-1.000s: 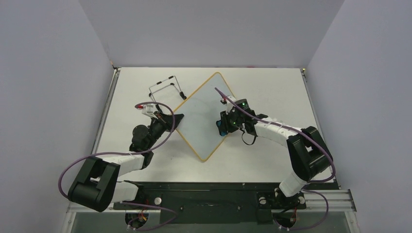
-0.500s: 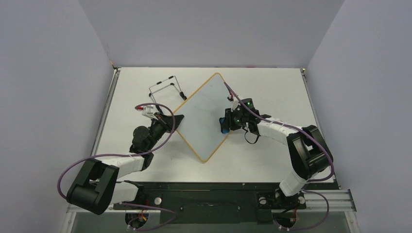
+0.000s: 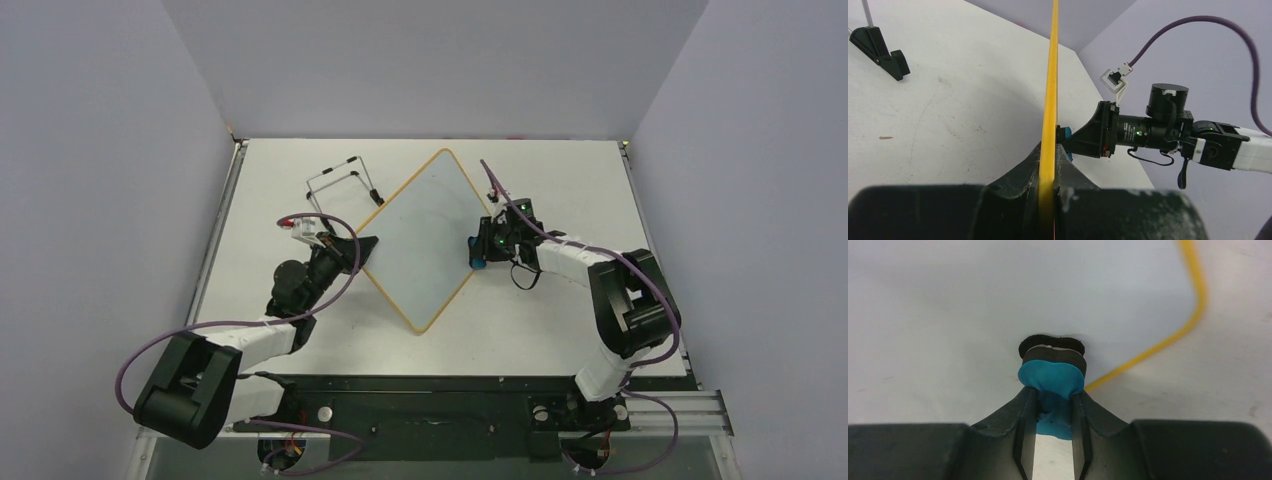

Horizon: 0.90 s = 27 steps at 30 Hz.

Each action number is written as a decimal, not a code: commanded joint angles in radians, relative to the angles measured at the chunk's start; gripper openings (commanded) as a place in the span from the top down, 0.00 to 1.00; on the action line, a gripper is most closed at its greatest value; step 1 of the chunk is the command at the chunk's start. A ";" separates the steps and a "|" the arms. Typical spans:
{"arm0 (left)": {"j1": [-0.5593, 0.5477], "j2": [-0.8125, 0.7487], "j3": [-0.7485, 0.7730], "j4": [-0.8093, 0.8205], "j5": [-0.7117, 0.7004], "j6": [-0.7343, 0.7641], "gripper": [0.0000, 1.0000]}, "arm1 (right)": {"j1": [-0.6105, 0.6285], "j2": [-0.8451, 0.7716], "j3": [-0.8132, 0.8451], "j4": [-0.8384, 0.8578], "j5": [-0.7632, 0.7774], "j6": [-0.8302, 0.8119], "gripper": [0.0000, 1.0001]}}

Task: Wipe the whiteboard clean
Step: Erase the whiteboard at the center of the board.

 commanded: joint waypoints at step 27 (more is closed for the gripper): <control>-0.033 -0.023 0.027 0.090 0.036 -0.008 1.00 | -0.135 0.072 0.016 0.055 -0.006 0.124 1.00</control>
